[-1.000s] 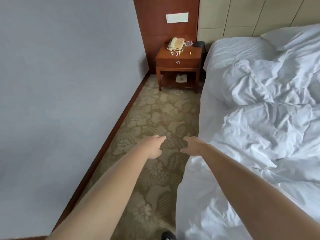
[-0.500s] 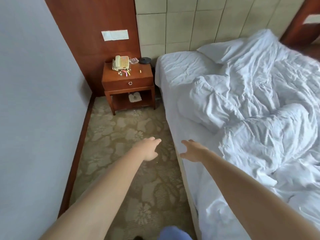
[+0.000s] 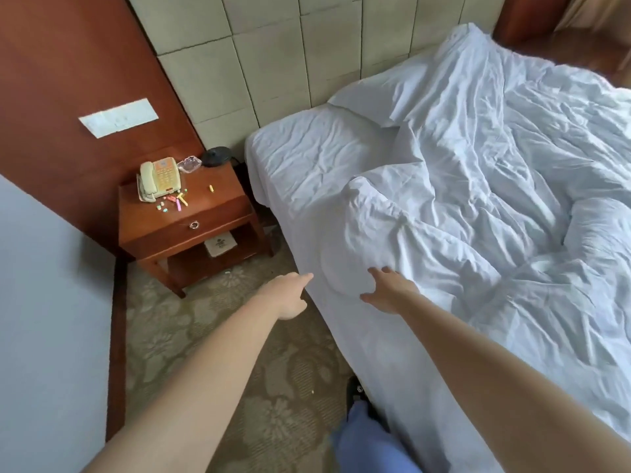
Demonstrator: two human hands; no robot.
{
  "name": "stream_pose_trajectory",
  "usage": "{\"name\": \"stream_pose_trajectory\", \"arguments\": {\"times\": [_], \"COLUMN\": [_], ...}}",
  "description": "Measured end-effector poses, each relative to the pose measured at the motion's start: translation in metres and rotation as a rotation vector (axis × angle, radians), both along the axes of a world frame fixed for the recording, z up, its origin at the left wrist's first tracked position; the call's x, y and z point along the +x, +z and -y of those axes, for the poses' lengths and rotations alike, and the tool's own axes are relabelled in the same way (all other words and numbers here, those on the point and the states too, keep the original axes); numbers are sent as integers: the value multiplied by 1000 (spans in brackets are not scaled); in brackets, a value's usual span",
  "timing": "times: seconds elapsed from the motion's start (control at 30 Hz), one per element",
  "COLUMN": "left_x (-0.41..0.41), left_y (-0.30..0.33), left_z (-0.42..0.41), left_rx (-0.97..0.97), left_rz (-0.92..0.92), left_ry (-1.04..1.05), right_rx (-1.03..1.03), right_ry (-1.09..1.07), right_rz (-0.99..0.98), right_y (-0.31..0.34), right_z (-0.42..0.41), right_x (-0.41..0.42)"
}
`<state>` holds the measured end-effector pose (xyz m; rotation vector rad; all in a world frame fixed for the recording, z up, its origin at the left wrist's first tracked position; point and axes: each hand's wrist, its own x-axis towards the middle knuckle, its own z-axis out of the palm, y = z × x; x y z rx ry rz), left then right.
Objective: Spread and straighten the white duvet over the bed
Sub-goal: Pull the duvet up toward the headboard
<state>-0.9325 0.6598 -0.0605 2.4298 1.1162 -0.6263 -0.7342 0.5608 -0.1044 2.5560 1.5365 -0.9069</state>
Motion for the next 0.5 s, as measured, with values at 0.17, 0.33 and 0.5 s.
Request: {"name": "stream_pose_trajectory", "arguments": {"times": [0.17,0.33,0.5], "left_x": [81,130,151], "left_y": [-24,-66,-104], "left_z": [-84,-139,-179], "left_rx": [-122,-214,-267], "left_rz": [31,43,4], "left_ry": [48,136,137], "right_rx": [-34,-98,-192], "right_ry": [-104,-173,-292], "right_rz": [-101,-120,-112], "right_y": [-25,-61,-119], "right_z": [-82,-132,-173], "right_x": [56,83,80]}}
